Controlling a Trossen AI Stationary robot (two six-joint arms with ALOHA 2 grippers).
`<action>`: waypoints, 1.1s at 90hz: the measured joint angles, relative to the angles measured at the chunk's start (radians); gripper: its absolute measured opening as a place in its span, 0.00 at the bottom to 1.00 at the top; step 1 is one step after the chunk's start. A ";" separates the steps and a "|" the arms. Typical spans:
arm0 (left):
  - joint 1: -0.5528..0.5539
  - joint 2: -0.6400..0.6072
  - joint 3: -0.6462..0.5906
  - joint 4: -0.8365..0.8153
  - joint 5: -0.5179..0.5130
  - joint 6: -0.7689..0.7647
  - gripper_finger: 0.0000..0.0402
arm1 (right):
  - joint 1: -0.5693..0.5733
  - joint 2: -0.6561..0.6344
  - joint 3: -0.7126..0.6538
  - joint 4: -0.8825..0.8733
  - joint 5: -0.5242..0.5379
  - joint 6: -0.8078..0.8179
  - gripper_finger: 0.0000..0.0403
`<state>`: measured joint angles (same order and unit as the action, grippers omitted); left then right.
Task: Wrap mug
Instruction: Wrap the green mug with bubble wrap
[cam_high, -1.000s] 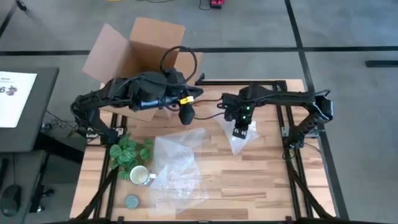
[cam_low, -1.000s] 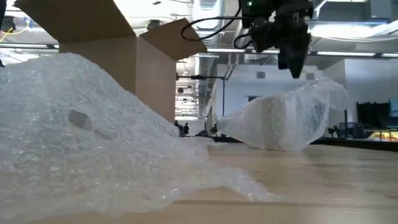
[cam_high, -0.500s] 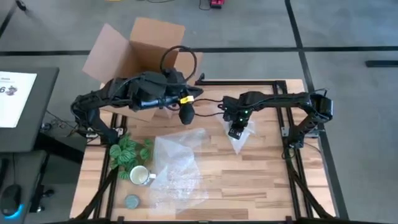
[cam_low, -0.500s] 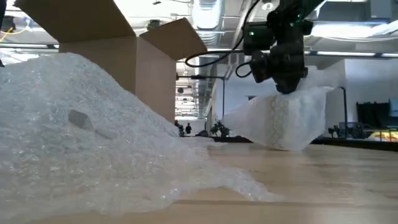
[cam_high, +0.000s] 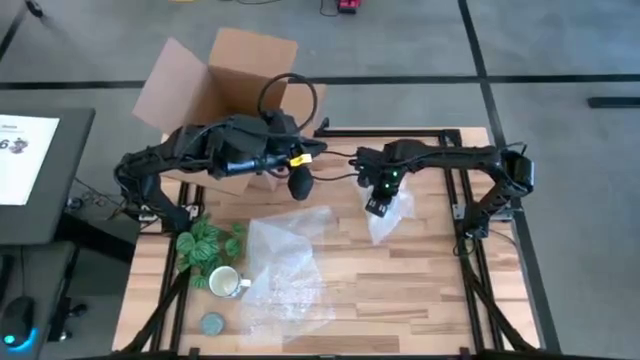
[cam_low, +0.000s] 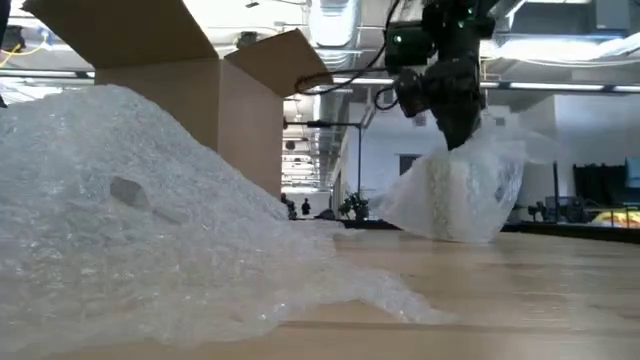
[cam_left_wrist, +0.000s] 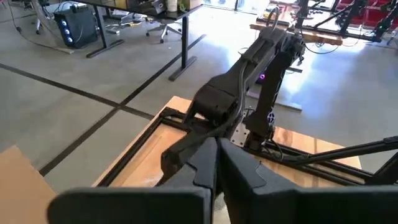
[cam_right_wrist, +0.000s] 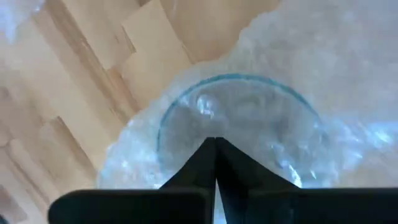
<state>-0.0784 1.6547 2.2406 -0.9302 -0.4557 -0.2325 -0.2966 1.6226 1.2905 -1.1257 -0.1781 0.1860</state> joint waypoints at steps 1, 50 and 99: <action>0.000 0.000 0.000 0.000 0.000 0.000 0.00 | 0.000 0.000 0.007 -0.008 0.000 0.000 0.00; 0.000 0.000 0.000 -0.001 0.000 0.002 0.00 | 0.009 0.002 0.075 -0.141 -0.085 -0.035 0.00; 0.000 0.000 0.000 -0.003 0.000 0.000 0.00 | -0.032 -0.001 -0.219 0.284 -0.010 0.015 0.00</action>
<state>-0.0784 1.6547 2.2406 -0.9329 -0.4557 -0.2321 -0.3283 1.6218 1.0719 -0.8421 -0.1879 0.2009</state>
